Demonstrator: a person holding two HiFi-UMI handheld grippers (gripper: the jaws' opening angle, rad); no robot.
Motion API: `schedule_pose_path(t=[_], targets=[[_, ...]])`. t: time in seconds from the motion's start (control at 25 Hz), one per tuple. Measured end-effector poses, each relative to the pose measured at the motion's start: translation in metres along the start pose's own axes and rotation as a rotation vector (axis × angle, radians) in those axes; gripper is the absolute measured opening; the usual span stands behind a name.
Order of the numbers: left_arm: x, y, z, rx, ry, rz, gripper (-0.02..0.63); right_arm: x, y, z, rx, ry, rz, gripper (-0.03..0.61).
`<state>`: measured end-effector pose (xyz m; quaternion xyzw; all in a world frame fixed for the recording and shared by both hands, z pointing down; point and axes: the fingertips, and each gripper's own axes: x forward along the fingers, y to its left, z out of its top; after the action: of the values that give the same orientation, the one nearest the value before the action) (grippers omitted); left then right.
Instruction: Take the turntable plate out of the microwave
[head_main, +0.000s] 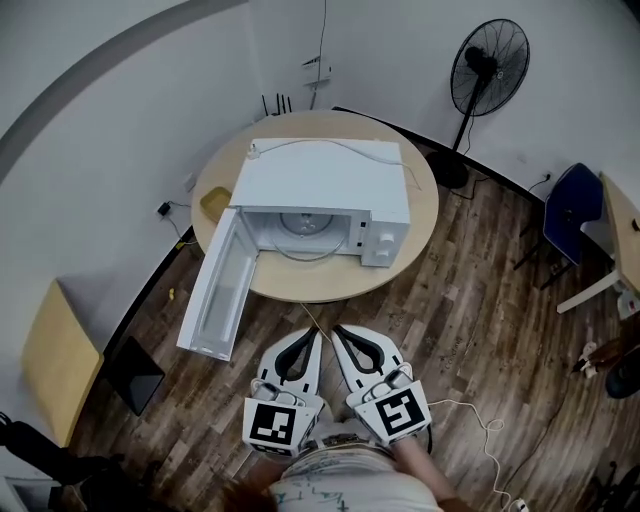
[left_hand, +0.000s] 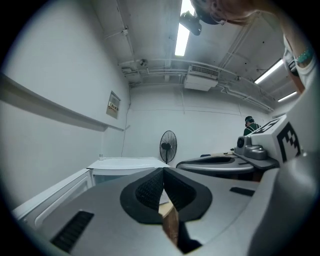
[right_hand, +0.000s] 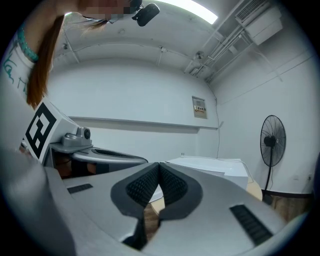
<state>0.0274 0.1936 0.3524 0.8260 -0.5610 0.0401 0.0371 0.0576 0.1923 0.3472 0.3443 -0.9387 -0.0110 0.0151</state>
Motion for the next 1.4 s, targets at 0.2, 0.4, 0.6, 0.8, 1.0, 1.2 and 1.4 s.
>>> schedule_pose_path(t=[0.2,0.4,0.6,0.8,1.0,1.2,1.4], targets=[[0.023,0.025,0.001,0.003,0.008,-0.038,0.014,0.032,-0.013,-0.005,0.018,0.022,-0.027,-0.009],[0.039,0.051,0.001,-0.002,0.012,-0.07,0.014,0.063,-0.02,-0.007,0.007,0.032,-0.059,-0.009],[0.048,0.077,-0.002,0.016,0.027,-0.086,0.014,0.091,-0.018,-0.01,-0.001,0.04,-0.075,-0.009],[0.047,0.097,-0.01,0.006,0.028,-0.088,0.014,0.109,-0.011,-0.017,0.009,0.052,-0.088,-0.009],[0.045,0.105,-0.006,-0.021,0.008,-0.102,0.014,0.118,-0.005,-0.017,0.012,0.065,-0.094,-0.009],[0.048,0.112,-0.005,-0.021,0.003,-0.109,0.014,0.124,-0.006,-0.018,0.011,0.083,-0.102,-0.009],[0.055,0.118,-0.01,-0.02,0.007,-0.104,0.014,0.132,-0.012,-0.02,0.007,0.092,-0.096,-0.009]])
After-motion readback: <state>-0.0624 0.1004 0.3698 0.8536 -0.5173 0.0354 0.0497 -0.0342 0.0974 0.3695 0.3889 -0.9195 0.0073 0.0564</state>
